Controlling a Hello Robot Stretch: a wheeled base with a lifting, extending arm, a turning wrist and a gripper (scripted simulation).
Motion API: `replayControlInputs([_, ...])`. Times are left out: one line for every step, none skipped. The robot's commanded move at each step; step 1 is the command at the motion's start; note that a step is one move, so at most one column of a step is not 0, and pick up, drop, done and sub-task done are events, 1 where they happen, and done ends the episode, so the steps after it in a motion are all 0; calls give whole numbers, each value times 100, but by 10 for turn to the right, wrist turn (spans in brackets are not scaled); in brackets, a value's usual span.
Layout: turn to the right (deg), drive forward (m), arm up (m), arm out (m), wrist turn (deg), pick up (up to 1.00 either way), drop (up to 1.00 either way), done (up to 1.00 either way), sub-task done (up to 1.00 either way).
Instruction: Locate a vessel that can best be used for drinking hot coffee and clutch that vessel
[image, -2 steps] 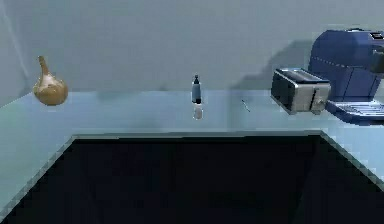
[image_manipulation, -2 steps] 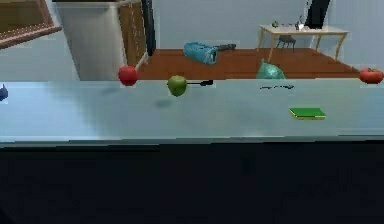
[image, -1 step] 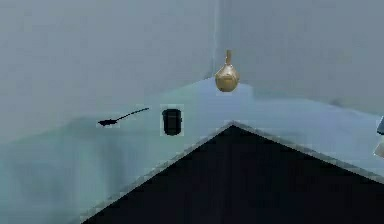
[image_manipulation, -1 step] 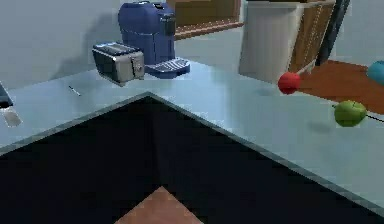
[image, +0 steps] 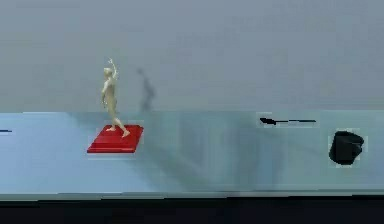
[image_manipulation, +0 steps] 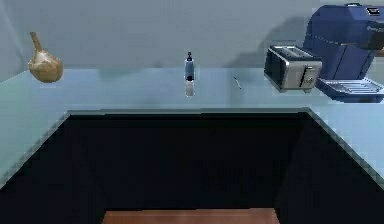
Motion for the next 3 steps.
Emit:
replayControlInputs([-450,0,0,0,0,0,0,0,0])
replayControlInputs([450,0,0,0,0,0,0,0,0])
replayControlInputs([450,0,0,0,0,0,0,0,0])
